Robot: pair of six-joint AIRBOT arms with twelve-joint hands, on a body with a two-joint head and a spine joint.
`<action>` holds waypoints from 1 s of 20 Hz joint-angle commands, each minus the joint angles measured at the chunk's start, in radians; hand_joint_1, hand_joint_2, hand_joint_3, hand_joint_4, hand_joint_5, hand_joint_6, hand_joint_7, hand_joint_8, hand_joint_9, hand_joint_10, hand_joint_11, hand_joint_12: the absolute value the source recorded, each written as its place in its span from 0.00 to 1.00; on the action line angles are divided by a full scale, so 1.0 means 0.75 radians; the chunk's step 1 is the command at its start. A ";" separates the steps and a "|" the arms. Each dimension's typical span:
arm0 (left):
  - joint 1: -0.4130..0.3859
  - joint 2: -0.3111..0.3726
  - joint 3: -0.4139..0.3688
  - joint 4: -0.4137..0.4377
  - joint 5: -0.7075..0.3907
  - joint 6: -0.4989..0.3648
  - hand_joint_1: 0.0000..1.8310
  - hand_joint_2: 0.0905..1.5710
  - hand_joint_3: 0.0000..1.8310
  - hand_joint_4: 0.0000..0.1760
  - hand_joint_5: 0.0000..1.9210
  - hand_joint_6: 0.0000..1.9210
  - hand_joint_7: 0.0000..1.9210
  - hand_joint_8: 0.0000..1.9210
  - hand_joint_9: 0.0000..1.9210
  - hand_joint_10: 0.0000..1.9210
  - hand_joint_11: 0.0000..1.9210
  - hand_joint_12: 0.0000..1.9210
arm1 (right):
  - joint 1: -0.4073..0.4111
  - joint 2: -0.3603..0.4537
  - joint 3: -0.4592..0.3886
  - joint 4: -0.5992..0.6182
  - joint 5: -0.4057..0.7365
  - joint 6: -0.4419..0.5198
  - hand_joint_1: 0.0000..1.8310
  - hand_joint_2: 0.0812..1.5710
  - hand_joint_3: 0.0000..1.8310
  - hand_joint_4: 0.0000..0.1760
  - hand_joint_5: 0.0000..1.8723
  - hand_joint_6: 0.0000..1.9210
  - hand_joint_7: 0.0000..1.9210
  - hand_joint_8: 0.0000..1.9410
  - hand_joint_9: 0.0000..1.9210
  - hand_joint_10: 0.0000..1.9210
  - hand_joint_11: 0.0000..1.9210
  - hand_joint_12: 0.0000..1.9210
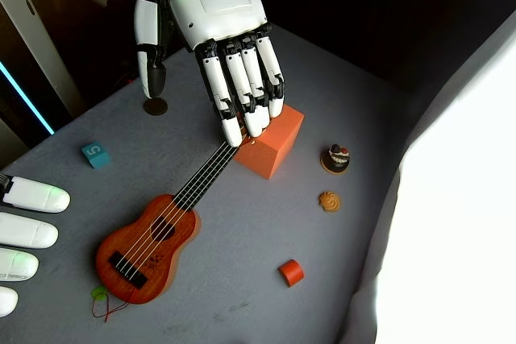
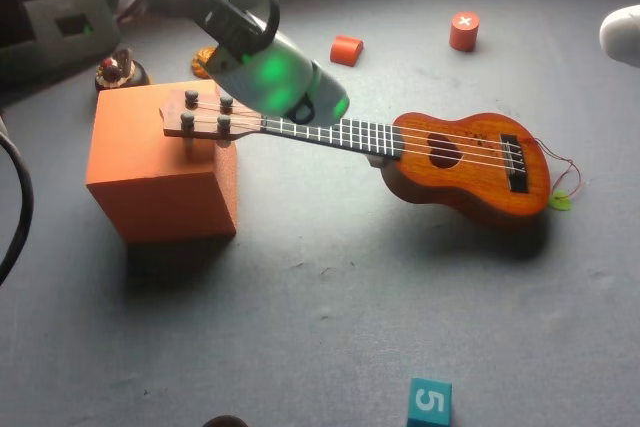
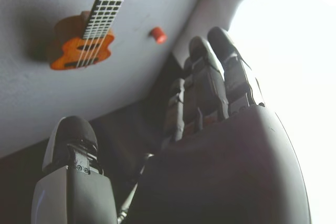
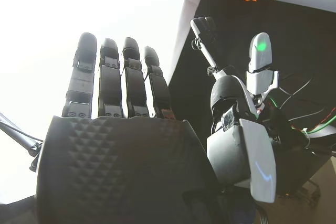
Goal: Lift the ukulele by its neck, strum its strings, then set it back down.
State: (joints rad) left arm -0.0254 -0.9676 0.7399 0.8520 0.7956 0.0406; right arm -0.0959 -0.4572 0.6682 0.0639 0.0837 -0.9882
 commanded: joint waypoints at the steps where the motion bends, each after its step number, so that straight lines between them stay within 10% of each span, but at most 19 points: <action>1: -0.028 -0.007 0.005 0.085 -0.037 0.001 0.05 0.75 0.09 0.36 0.00 0.00 0.00 0.00 0.01 0.01 0.00 0.13 | 0.017 0.004 -0.003 0.007 0.157 0.010 0.09 0.72 0.17 0.00 0.02 0.14 0.05 0.07 0.01 0.15 0.00 0.29; 4: -0.035 -0.020 0.006 0.107 -0.034 0.001 0.04 0.80 0.01 0.38 0.00 0.00 0.00 0.00 0.01 0.00 0.00 0.13 | 0.017 0.004 -0.003 0.007 0.157 0.010 0.08 0.82 0.02 0.00 0.04 0.09 0.09 0.00 0.03 0.10 0.00 0.25; 15: 0.060 -0.080 0.000 0.333 0.026 -0.103 0.04 0.81 0.00 0.33 0.00 0.00 0.00 0.00 0.00 0.00 0.00 0.11 | 0.017 0.003 -0.003 0.007 0.154 0.010 0.07 0.83 0.00 0.00 0.06 0.05 0.08 0.00 0.05 0.05 0.00 0.19; 20: 0.157 -0.196 -0.012 0.499 0.177 -0.327 0.04 0.80 0.00 0.37 0.00 0.00 0.00 0.00 0.00 0.00 0.00 0.12 | 0.017 0.003 -0.003 0.007 0.154 0.010 0.05 0.83 0.00 0.00 0.06 0.03 0.07 0.00 0.03 0.03 0.00 0.05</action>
State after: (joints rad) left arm 0.1070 -1.1206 0.7341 1.1412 0.9257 -0.2108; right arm -0.0959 -0.4595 0.6670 0.0643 0.0826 -0.9867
